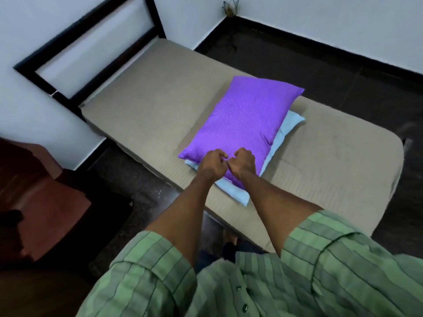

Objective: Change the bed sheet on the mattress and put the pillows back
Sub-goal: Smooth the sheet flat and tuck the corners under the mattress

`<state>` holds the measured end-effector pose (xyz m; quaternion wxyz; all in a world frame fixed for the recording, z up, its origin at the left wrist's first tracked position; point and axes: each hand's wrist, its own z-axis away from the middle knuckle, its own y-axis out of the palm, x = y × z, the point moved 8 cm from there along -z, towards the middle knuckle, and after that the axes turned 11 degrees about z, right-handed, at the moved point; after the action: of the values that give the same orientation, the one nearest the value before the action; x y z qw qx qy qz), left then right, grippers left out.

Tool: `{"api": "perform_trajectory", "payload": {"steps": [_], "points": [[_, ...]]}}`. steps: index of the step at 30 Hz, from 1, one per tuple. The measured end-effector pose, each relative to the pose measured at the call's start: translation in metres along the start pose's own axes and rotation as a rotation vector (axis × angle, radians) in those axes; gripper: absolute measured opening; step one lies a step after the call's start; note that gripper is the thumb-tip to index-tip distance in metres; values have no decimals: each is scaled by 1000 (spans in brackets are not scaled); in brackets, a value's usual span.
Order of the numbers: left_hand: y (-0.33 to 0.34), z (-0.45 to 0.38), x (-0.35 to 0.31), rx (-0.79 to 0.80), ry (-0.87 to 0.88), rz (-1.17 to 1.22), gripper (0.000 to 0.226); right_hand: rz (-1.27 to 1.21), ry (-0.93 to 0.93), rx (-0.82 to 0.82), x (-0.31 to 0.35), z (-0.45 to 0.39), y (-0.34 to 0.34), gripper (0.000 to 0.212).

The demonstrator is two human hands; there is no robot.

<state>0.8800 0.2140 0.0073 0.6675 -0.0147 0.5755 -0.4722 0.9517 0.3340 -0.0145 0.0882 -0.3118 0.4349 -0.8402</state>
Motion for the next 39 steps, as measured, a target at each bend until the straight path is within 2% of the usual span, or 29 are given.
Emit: {"api": "perform_trajectory", "payload": {"steps": [3, 7, 10, 14, 17, 19, 21, 23, 24, 26, 29, 33, 36, 39], "points": [[-14, -47, 0, 27, 39, -9, 28, -26, 50, -19, 20, -31, -8, 37], [-22, -105, -11, 124, 73, -61, 21, -75, 153, -49, 28, -80, -16, 41], [-15, -146, -22, 221, 120, -127, 26, -106, 254, -54, 27, -109, -17, 49], [4, -200, -30, 335, 118, -200, 38, -211, 492, 65, 23, -145, -4, 86], [15, -239, -21, 357, 147, -337, 47, -253, 592, 37, 15, -170, 3, 107], [9, -272, 0, 301, 28, -369, 75, -217, 640, 16, 5, -187, 7, 115], [4, -301, 40, 253, -182, -340, 115, -199, 686, 27, -8, -195, 15, 128], [15, -323, 71, 329, -370, -94, 143, -225, 737, 42, -23, -203, 29, 141], [33, -333, 87, 399, -420, 79, 139, -255, 776, 30, -34, -205, 36, 145], [64, -353, 114, 458, -420, 216, 119, -291, 843, -22, -55, -201, 44, 150], [91, -374, 134, 382, -321, 135, 135, -378, 881, -55, -99, -204, 64, 147], [112, -368, 139, 362, -371, -104, 168, -421, 935, -37, -142, -219, 94, 166], [133, -383, 166, 319, -470, -283, 166, -427, 946, -30, -155, -245, 125, 184], [148, -396, 190, 306, -466, -418, 151, -421, 929, 6, -177, -273, 156, 190]]}}
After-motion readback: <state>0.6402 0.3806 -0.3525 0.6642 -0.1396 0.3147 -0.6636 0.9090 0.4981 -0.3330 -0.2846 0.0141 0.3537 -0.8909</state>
